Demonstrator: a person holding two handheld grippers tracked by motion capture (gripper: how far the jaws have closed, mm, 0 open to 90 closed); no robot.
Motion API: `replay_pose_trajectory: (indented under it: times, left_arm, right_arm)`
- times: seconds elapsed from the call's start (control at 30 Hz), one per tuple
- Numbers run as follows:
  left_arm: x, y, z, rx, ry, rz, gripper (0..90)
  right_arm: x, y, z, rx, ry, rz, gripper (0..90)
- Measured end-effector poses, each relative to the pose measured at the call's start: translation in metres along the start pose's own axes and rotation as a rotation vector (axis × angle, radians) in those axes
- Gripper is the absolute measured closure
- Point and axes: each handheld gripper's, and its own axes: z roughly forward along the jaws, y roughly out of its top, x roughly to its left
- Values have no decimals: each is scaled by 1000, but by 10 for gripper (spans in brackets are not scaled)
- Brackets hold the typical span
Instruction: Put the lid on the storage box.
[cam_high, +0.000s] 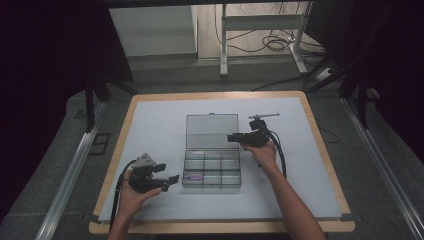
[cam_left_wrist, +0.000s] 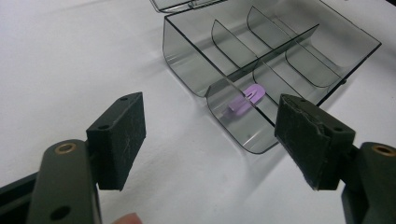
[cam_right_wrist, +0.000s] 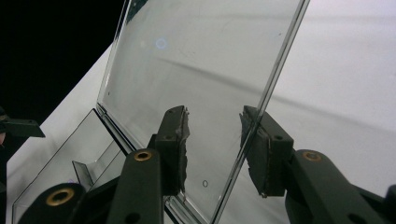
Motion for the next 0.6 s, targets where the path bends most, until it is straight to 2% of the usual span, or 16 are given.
replay_pose_trajectory:
  times: [0.6]
  left_arm:
    - [0, 0, 0, 0, 1, 0, 252]
  right_arm:
    - [0, -4, -2, -48, 7, -26, 615]
